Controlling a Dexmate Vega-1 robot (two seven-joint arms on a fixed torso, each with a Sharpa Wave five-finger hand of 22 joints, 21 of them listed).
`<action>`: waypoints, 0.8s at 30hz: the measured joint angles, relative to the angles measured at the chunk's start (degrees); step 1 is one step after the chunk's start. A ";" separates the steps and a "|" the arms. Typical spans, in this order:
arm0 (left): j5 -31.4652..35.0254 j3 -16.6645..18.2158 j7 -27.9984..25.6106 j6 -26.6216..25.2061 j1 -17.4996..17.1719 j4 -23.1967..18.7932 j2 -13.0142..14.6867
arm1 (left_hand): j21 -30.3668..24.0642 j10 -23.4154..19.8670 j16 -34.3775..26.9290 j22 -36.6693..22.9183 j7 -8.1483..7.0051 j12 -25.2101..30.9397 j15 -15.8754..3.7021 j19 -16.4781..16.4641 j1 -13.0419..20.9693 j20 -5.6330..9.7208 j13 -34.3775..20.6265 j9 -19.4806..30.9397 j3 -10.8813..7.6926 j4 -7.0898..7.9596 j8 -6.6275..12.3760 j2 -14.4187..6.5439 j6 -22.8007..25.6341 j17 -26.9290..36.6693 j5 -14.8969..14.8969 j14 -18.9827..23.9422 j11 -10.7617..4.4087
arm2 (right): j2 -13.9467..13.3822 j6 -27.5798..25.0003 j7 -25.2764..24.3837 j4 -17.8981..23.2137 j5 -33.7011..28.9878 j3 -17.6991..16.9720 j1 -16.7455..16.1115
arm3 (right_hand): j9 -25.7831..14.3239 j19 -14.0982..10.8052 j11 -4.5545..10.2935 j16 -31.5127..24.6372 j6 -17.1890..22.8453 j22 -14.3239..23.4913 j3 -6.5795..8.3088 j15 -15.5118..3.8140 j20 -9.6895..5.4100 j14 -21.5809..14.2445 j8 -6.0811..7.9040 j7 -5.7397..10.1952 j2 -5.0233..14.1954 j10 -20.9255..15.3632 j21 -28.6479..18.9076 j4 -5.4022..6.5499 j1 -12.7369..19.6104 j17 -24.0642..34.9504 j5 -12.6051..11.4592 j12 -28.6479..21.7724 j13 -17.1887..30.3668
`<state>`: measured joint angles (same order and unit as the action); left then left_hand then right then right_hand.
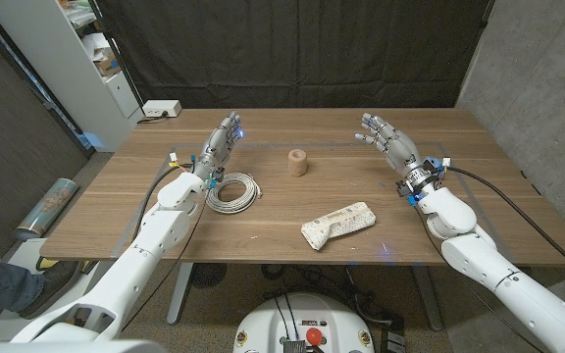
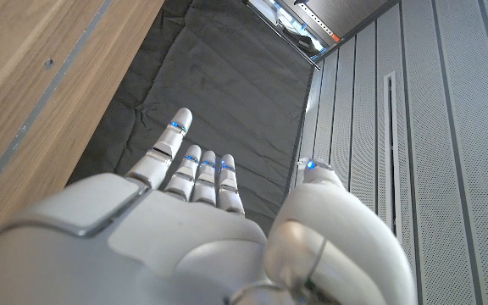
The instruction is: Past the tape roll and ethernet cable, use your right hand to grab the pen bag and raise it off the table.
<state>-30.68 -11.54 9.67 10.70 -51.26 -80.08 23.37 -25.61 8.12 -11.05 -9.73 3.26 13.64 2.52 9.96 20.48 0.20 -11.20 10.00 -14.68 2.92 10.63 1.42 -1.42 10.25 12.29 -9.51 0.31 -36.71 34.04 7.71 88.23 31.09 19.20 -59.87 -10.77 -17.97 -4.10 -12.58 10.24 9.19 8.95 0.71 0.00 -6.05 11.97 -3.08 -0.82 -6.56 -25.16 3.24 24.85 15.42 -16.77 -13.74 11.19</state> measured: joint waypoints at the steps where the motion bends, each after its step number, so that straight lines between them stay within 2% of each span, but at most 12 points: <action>1: -0.09 0.04 0.05 0.06 0.01 0.05 -0.05 | 0.00 0.00 0.00 0.00 0.00 0.00 0.00 0.00 0.00 0.00 0.00 0.00 0.00 0.00 0.00 0.00 0.00 0.00 0.00 0.00 0.00 | -0.11 0.05 0.00 0.20 -0.06 -0.06 -0.08 | 0.00 0.00 0.00 0.00 0.00 0.00 0.00 0.00 0.00 0.00 0.00 0.00 0.00 0.00 0.00 0.00 0.00 0.00 0.00 0.00 0.00; 8: -0.28 0.17 0.29 0.38 0.11 0.34 -0.26 | 0.00 0.00 0.00 0.00 0.00 -0.35 0.00 0.00 0.00 0.00 0.00 0.00 0.00 0.00 0.00 0.00 0.00 0.00 0.00 0.00 0.00 | -0.48 0.51 -0.03 1.15 -0.66 -0.16 -0.49 | 0.00 0.00 -0.31 0.00 0.13 0.00 0.00 0.00 0.00 0.00 0.00 0.13 0.00 -0.31 0.39 0.00 0.00 0.00 0.00 0.00 0.00; 24: -0.20 0.19 0.60 0.39 0.30 -0.01 0.02 | 0.62 0.00 0.00 0.01 0.00 -0.35 0.00 0.00 -0.32 0.00 0.00 0.00 0.00 0.00 0.00 -0.32 0.00 0.00 0.00 0.00 0.00 | -1.05 2.40 -0.73 3.19 -2.73 -0.37 -2.42 | 0.00 0.01 -0.01 0.00 0.42 0.30 -0.24 0.00 0.00 0.00 0.00 0.43 0.00 -0.61 0.81 -0.24 0.00 -0.26 0.00 0.44 0.00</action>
<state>-30.88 -11.35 10.27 11.09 -50.96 -80.09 23.39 -24.99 8.12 -11.05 -9.72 3.26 13.29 2.52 9.96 20.16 0.20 -11.21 10.00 -14.68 2.92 10.63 1.10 -1.43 10.25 12.29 -9.51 0.31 -37.76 36.45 6.98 91.42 28.37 18.83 -62.29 -10.77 -17.96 -4.10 -12.58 10.66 9.49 8.71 0.71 0.00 -6.05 11.97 -2.65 -0.82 -7.17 -24.35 3.00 24.85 15.16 -16.77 -13.30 11.20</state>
